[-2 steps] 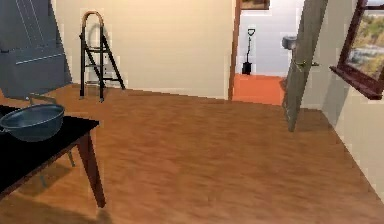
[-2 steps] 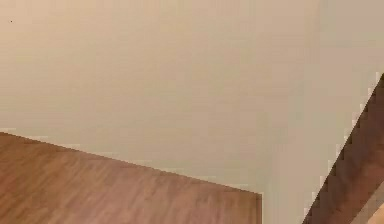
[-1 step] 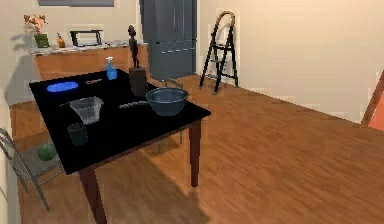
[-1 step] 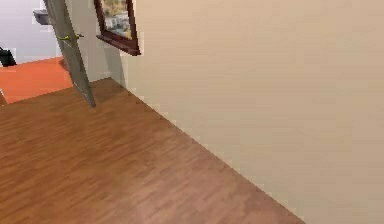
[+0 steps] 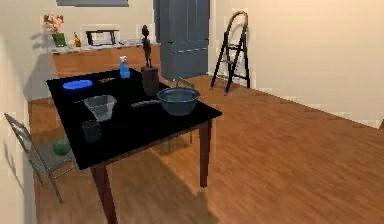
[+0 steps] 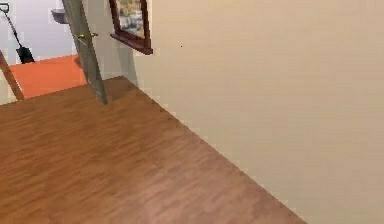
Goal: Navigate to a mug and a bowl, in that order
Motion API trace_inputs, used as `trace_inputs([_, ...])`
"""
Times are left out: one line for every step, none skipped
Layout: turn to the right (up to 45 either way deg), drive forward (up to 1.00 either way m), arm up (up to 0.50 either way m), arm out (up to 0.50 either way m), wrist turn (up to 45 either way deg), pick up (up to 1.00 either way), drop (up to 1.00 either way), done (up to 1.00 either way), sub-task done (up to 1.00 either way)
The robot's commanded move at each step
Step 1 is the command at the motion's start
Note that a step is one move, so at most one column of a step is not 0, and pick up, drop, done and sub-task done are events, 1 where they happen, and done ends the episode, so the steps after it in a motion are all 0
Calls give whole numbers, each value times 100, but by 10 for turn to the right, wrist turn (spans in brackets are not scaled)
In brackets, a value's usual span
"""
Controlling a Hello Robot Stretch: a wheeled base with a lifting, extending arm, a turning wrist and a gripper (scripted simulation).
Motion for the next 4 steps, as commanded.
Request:
trace_inputs([0, 50, 0, 0, 0, 0, 0, 0, 0])
trace_inputs([-450, 0, 0, 0, 0, 0, 0, 0, 0])
trace_inputs([0, 0, 0, 0, 0, 0, 0, 0, 100])
trace_inputs([420, 0, 0, 0, 0, 0, 0, 0, 0])
